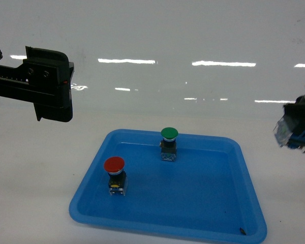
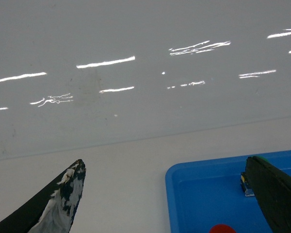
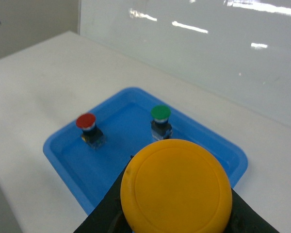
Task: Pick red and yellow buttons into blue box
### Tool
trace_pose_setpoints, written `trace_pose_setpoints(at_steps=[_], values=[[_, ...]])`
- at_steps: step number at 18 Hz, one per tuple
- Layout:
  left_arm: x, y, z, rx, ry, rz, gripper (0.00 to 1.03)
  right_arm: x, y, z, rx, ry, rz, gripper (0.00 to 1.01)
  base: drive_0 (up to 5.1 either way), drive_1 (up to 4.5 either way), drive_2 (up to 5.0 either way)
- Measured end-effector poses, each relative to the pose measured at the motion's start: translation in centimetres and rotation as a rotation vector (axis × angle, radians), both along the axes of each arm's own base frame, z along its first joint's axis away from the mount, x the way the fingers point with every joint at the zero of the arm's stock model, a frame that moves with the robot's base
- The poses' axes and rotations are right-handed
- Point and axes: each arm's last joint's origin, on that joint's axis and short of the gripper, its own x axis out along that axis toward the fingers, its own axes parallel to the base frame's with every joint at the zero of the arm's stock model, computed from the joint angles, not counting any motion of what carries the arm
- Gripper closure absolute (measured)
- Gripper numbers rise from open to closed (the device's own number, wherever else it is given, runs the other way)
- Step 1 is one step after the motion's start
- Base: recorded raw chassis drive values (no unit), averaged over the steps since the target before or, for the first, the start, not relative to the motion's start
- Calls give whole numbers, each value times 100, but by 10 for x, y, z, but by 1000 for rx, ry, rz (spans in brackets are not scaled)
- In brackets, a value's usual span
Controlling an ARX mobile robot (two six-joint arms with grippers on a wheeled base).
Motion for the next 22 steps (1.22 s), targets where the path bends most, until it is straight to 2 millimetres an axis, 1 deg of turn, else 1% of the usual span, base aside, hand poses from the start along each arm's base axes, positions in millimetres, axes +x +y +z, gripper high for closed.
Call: trace_pose_setpoints(at_steps=[2, 3, 5, 9, 11, 15, 17, 19, 22], values=[[0, 0, 0, 0, 0, 0, 5, -11, -1, 21, 29, -49, -8, 72, 0, 0, 0], [0, 0, 0, 0, 0, 0, 5, -26, -2, 34, 70, -57, -22, 72, 0, 0, 0], [0, 0, 0, 0, 0, 0, 5, -32, -2, 35, 77, -43, -16, 72, 0, 0, 0], [1, -1, -1, -5, 16, -17, 5, -34, -2, 34, 76, -39, -19, 72, 0, 0, 0], [19, -10, -10, -3, 73, -85, 5, -34, -2, 34, 76, -40, -19, 72, 0, 0, 0], [40, -36, -37, 37, 184, -205, 5, -34, -3, 34, 75, -40, -27, 72, 0, 0, 0], [44, -43, -51, 59, 251, -251, 5, -34, -3, 34, 75, -40, -27, 72, 0, 0, 0], [43, -47, -59, 66, 286, -275, 5, -34, -3, 34, 75, -40, -27, 72, 0, 0, 0], [44, -49, -59, 89, 254, -251, 5, -34, -3, 34, 75, -40, -27, 72, 0, 0, 0]])
